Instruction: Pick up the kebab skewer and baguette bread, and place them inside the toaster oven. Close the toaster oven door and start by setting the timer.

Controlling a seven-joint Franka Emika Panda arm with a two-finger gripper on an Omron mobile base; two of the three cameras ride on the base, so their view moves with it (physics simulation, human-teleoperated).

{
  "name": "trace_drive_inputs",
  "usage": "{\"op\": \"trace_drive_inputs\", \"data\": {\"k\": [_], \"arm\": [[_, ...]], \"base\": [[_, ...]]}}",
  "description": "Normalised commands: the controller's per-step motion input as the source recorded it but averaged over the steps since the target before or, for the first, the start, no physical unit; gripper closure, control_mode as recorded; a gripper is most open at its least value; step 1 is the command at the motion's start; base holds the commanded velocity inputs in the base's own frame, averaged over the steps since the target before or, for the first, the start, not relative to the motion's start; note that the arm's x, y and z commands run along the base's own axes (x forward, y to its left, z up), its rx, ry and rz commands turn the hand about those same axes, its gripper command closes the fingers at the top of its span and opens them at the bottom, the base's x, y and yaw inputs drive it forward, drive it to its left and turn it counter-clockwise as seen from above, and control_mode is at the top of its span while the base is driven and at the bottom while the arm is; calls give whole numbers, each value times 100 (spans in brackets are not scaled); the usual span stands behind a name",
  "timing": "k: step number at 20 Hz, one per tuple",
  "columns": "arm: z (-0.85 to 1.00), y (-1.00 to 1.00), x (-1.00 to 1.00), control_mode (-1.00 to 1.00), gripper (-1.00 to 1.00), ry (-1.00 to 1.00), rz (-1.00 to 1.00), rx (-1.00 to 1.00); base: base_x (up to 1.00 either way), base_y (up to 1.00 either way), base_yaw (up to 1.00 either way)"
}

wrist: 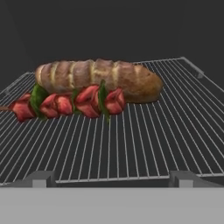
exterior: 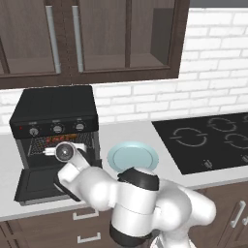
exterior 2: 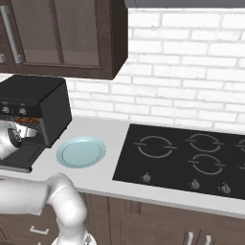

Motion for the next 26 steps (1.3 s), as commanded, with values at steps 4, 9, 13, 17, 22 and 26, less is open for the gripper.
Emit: {"op": "trace_drive_inputs", "data": {"k": [4, 9, 13, 17, 22, 26], "arm": [[0, 0, -3, -100, -100, -1, 0, 0], [0, 0, -46, -100, -100, -4, 0, 0], [6, 0, -48, -100, -100, -3, 0, 0], [3, 0, -51, -100, -100, 0, 0, 0], [5, 0, -58, -100, -100, 0, 0, 0], [6, 5, -57, -100, -100, 0, 0, 0]], "base": [[0, 0, 0], [0, 0, 0], [0, 0, 0], [0, 0, 0], [0, 0, 0], [0, 0, 0]]}}
